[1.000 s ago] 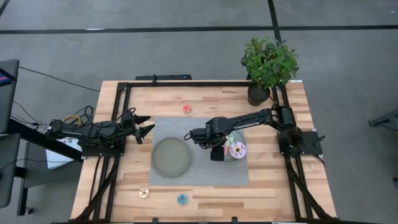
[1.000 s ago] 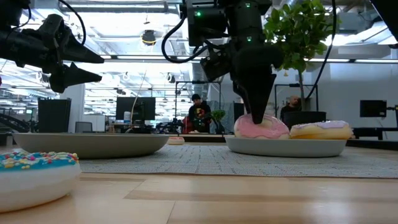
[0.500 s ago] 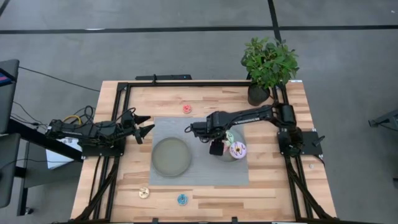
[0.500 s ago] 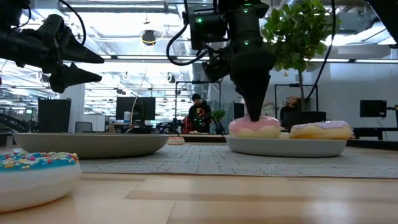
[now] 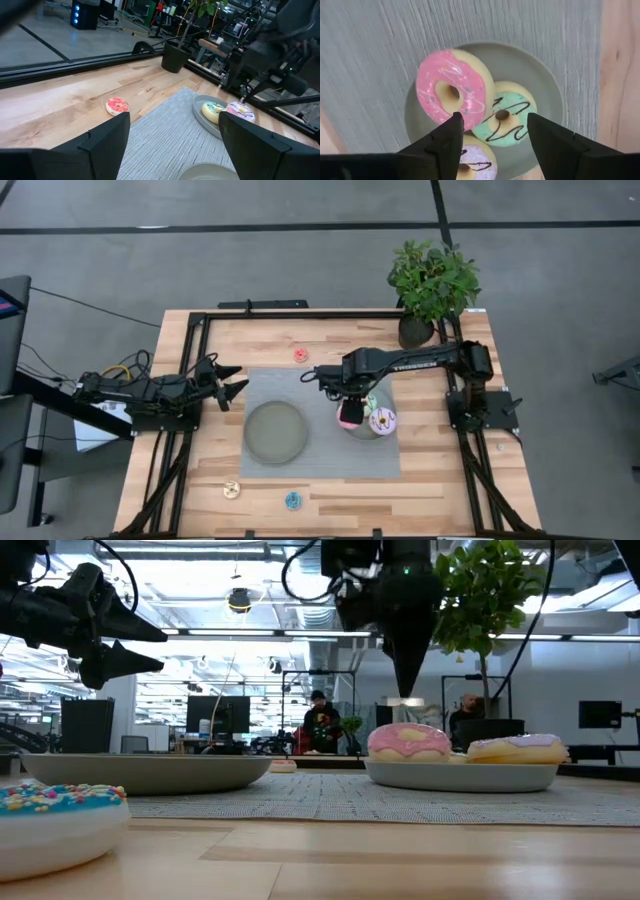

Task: Pick & Place donuts
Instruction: Put the small red donut on the brown plate

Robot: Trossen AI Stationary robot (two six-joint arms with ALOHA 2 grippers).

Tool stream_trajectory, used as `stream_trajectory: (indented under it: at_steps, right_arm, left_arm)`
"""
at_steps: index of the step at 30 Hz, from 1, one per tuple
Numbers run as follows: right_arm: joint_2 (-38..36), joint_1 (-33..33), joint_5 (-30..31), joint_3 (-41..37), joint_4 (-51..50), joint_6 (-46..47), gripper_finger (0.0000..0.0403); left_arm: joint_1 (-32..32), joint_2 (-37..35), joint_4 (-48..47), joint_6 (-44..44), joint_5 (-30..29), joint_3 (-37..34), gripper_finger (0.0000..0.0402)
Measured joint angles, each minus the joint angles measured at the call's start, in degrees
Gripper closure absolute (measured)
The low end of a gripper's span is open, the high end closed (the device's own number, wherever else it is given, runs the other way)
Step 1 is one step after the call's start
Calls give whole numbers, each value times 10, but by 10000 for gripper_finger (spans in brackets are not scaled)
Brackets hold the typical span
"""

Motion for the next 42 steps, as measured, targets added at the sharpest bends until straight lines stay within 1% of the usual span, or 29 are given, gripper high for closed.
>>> stream_trajectory:
  at_steps: [7, 13, 14, 16, 20, 22, 26, 33, 37, 40, 42]
  right_arm:
    - [-48, 22, 1, 0, 27, 40, 194]
    - [-84, 46, 1, 0, 36, 100, 194]
    - [-89, 51, 3, 0, 37, 110, 194]
    - [-103, 63, 29, 0, 41, 123, 194]
    - [-135, 89, 118, 0, 45, 126, 194]
    - [-145, 96, 139, 0, 45, 126, 194]
    - [-158, 94, 139, 0, 44, 120, 194]
    - [-158, 69, 135, -4, 46, 79, 194]
    - [-185, 60, 127, -55, 73, 67, 194]
    - [-232, 54, 104, -118, 136, 67, 194]
    - [-263, 51, 99, -158, 170, 74, 194]
  left_arm:
    - [0, 0, 0, 0, 0, 0, 104]
    - [0, 0, 0, 0, 0, 0, 104]
    - [0, 0, 0, 0, 0, 0, 104]
    - [0, 0, 0, 0, 0, 0, 104]
    - [0, 0, 2, 0, 0, 0, 104]
    - [0, 0, 5, -2, 1, 0, 104]
    - [0, 0, 20, -14, 1, -1, 104]
    - [0, 0, 38, -7, 7, -3, 104]
    - [0, 0, 44, -7, 26, -3, 104]
    - [0, 0, 58, 5, 29, -3, 104]
    - [0, 0, 75, 22, 27, -3, 104]
